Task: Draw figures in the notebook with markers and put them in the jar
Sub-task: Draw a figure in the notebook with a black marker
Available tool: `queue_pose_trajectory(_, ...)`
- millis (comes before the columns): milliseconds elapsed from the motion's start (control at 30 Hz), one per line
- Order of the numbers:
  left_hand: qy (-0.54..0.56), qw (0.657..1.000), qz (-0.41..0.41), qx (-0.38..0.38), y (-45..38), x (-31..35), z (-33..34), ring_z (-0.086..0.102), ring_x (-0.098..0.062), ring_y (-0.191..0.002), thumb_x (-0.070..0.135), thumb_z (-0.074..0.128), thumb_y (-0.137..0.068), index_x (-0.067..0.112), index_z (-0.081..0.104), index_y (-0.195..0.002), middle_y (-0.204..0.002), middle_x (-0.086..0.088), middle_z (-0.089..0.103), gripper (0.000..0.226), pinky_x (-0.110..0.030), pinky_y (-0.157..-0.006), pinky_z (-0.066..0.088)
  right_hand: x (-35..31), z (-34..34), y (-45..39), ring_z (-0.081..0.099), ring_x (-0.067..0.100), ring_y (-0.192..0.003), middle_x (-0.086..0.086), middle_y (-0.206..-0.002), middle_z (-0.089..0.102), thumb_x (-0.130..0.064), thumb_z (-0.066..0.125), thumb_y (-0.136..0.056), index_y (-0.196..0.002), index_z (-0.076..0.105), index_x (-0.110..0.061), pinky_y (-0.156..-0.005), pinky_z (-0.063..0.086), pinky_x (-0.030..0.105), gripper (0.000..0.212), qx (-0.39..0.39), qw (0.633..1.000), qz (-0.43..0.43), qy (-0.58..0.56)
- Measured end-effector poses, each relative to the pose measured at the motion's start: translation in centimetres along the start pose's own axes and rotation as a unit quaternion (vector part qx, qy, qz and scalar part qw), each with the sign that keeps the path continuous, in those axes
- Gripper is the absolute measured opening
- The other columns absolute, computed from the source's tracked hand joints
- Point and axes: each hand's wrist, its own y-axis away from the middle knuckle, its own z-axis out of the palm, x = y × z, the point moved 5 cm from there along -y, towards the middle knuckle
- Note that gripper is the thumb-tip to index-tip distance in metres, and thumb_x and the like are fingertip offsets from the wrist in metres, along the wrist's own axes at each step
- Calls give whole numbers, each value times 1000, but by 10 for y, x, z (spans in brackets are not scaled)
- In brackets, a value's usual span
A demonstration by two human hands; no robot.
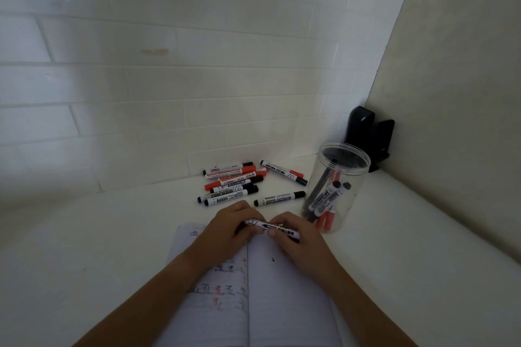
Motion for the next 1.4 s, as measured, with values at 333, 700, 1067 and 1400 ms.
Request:
queue_pose_trajectory(333,1,1000,2,5,0,0,0,56,-5,-79,22,59,-96,18,67,-95,-89,9,59,9,-22,-68,45,3,5,-3,52,5,-57,-8,-68,62,-30,66,-100,-98,69,-27,-56,41,26,5,-4,999,-18,28)
queue_pose_trajectory(700,-44,999,25,19,2,1,4,51,-12,-78,46,38,-103,16,62,-96,-91,7,56,39,-28,-67,45,3,2,-3,51,4,-61,-5,-67,60,-26,64,-101,-90,70,-25,-59,38,22,13,1,1000,-15,22)
queue_pose_trajectory(1067,23,997,-79,-11,2,-6,10,56,0,-97,36,70,-91,31,29,-144,-121,14,46,68,-13,-78,47,0,-11,2,52,25,-52,12,-78,71,-5,49,-104,-105,56,-17,-47,41,29,14,80,992,47,-86)
queue_pose_trajectory(1400,-104,989,-89,-56,2,-16,11,56,1,-97,70,63,-80,39,52,-127,-115,18,59,57,-30,-89,50,-81,-67,4,60,37,-56,7,-65,66,-20,69,-96,-90,67,-24,-47,49,44,7,272,960,-57,-26)
